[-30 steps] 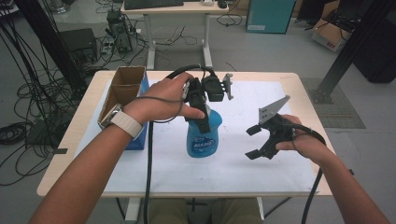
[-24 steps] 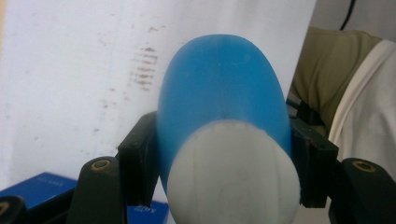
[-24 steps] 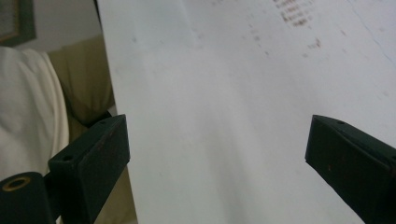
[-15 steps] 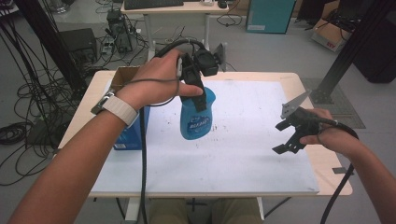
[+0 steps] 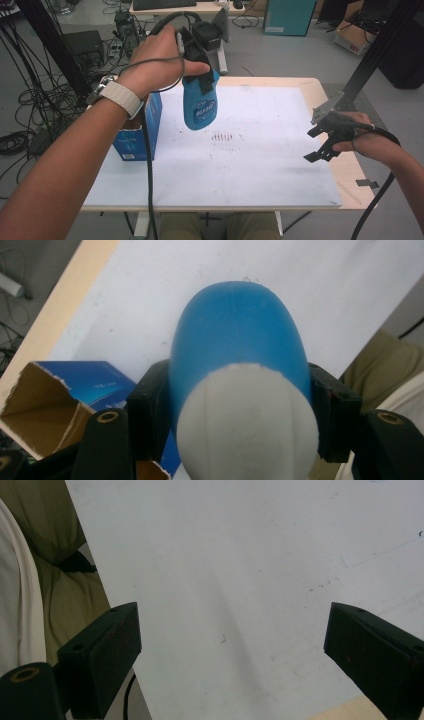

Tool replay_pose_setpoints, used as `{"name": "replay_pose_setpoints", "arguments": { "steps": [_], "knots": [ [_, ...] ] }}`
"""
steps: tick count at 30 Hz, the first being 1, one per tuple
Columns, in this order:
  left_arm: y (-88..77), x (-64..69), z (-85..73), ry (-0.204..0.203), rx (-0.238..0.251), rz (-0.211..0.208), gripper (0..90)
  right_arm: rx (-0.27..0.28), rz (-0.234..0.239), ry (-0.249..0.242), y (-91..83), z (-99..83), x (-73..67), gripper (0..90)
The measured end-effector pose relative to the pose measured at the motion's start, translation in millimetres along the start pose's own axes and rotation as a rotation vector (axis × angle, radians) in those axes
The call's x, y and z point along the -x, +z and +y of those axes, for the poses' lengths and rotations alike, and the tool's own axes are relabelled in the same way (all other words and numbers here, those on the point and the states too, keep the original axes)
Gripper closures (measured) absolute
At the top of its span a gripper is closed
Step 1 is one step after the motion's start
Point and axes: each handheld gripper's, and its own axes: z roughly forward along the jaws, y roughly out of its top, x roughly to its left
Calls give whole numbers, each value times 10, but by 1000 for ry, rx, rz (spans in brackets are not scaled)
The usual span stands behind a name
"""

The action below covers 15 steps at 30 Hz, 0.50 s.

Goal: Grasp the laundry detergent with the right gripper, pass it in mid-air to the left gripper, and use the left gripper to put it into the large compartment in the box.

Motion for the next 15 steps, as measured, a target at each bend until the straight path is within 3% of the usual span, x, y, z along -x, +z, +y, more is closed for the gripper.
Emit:
{"name": "replay_pose_setpoints", "arguments": {
  "steps": [6,14,15],
  "knots": [
    [-134,-122,-13,-79,9,43,375,-22,-11,5,-28,-33,53,84],
    [-258,-332,-75,-184,-2,68,375,-18,-7,-2,-33,-18,65,83],
    [-286,-375,-93,-212,-11,71,375,-20,-6,-2,-33,-18,68,84]
  ]
}}
